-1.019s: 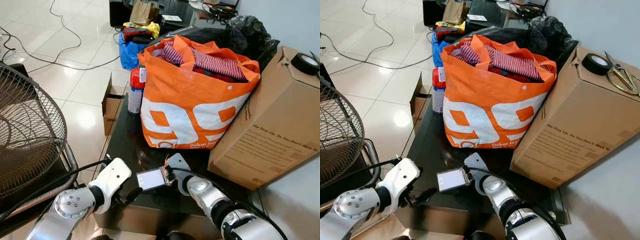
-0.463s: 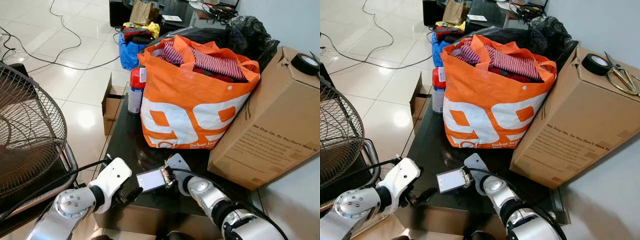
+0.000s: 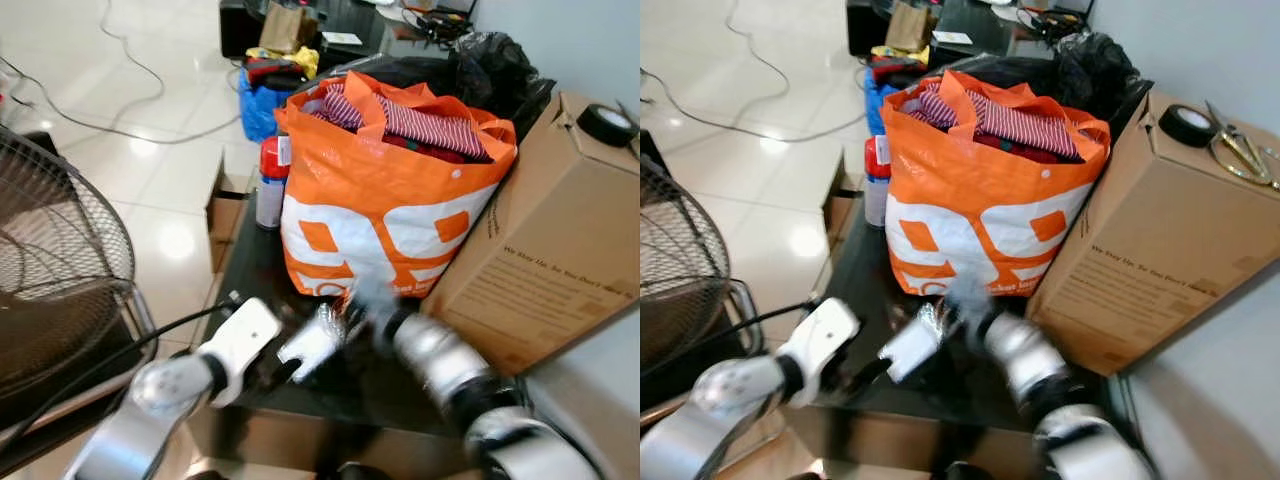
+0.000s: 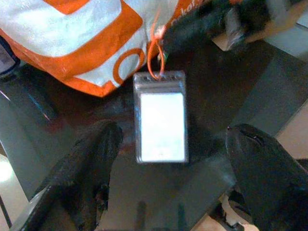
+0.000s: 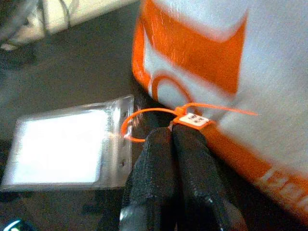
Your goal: Hang keys on a hook
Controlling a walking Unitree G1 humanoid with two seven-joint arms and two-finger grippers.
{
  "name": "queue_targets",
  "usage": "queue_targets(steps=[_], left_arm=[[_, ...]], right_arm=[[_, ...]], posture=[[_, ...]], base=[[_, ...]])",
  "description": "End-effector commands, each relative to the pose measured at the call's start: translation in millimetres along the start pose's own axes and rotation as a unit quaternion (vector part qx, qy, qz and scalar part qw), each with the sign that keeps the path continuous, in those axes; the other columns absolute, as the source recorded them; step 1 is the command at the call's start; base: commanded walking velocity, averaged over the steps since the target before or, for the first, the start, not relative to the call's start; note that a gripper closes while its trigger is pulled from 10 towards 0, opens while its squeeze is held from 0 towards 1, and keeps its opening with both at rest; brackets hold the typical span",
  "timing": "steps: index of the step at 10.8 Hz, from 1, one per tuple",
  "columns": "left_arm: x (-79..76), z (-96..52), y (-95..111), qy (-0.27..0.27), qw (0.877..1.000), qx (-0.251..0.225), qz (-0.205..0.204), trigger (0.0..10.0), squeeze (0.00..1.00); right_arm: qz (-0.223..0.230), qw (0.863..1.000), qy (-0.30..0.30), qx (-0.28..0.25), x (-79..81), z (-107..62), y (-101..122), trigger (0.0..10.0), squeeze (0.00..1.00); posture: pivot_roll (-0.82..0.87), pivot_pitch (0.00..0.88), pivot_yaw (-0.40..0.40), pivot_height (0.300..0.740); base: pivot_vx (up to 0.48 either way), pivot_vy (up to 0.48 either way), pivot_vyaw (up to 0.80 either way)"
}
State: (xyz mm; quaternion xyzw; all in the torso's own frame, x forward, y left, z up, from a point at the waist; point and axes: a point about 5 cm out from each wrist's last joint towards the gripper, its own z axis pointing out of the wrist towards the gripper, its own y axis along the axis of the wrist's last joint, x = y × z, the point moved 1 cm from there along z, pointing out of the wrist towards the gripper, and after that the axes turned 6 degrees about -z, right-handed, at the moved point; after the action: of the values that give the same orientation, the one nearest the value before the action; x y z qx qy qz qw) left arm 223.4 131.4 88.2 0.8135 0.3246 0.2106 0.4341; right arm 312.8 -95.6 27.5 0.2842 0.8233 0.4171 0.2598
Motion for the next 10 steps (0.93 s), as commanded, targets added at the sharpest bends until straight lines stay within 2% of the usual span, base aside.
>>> queue_targets(steps=[1,3,4,6,7,8,10], left_arm=[[-0.2,3.5,3.8,0.000,1.000,-0.009,0.005,10.0,0.00],[10.2,12.9,19.7,0.013,0.999,-0.042,0.009,10.0,0.00],[14.0,15.2,30.5,0.023,0.997,-0.067,0.007,10.0,0.00],[19.3,14.5,41.6,0.045,0.994,-0.100,-0.021,10.0,0.00],[26.5,10.4,47.8,0.079,0.990,-0.118,-0.022,10.0,0.00],[33.1,6.8,52.9,0.104,0.985,-0.134,-0.027,10.0,0.00],[47.2,-1.0,59.7,0.148,0.975,-0.159,-0.045,10.0,0.00]], right_arm=[[-0.002,1.000,0.020,-0.005,-3.0,-9.0,2.4,0.0,0.00],[-0.030,0.998,0.054,-0.031,-13.0,-49.1,19.1,0.0,0.00],[-0.029,0.999,0.032,-0.024,-15.4,-76.7,18.3,0.0,0.00],[0.002,0.999,-0.034,-0.006,-23.8,-96.1,12.6,0.0,0.00],[-0.005,0.995,-0.100,-0.017,-28.5,-110.1,17.3,0.0,0.00],[0.002,0.989,-0.145,-0.036,-30.6,-116.9,25.5,0.0,0.00],[-0.012,0.981,-0.186,-0.057,-30.5,-124.7,48.1,0.0,0.00]], posture=[[-0.07,0.000,-0.133,0.740],[-0.09,0.000,-0.093,0.740],[-0.09,0.000,-0.094,0.740],[-0.05,0.000,-0.112,0.740],[-0.02,0.000,-0.121,0.740],[-0.01,0.000,-0.124,0.740],[0.03,0.000,-0.144,0.740]], base=[[0.000,0.000,0.00],[0.000,0.000,0.00],[0.000,0.000,0.00],[0.000,0.000,0.00],[0.000,0.000,0.00],[0.000,0.000,0.00],[0.000,0.000,0.00]])
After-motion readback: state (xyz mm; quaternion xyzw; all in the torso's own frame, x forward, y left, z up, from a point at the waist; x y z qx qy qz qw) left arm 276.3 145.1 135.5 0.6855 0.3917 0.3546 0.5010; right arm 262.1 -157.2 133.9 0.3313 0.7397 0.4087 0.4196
